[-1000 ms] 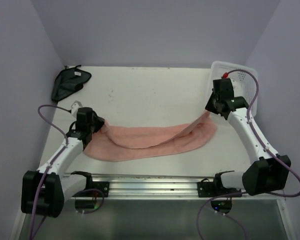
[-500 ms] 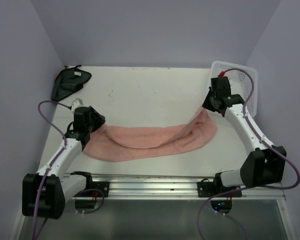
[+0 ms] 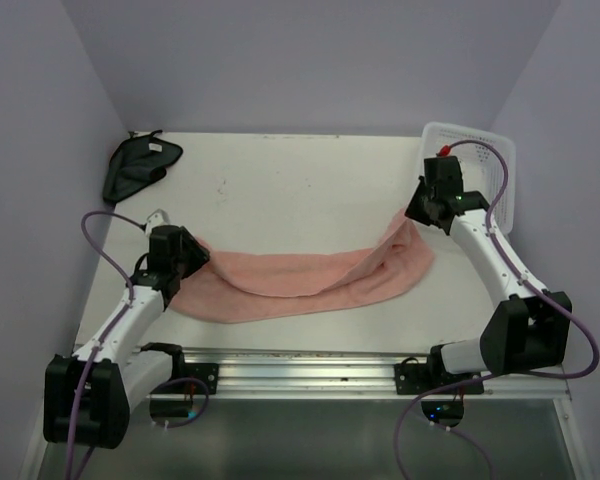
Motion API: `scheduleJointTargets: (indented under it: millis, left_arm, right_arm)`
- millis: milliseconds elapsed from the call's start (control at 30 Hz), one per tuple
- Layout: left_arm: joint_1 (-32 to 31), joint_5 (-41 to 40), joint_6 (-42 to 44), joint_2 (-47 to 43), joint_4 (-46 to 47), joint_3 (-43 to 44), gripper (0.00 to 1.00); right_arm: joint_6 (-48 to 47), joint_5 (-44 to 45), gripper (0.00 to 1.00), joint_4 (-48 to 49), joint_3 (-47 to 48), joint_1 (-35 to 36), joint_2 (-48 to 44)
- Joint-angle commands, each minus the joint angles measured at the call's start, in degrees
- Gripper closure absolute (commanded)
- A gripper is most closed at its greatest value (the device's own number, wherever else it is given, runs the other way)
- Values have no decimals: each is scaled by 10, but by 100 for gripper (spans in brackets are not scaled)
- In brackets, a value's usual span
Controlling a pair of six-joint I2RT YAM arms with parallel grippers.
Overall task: Roll the towels
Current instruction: Flatten the towel
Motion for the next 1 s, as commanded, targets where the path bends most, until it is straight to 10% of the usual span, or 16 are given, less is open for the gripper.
scheduleJointTargets:
  millis: [0,333,533,967]
  left_arm:
    - [3,12,18,-14,16,-2,51]
    - [3,16,34,25,49,1,66]
    - [2,8,40,31,46,13,98]
    - [18,-32,4,-21,-4,112,100]
  right_arm:
    - [-4,-9,100,23,-5,-3,-10]
    - [-11,-8,100,22,-12,-5,-22]
    - [-14,-5,100,18,-13,-11,-28]
    - [-18,-9,100,-17,24,-17,-51]
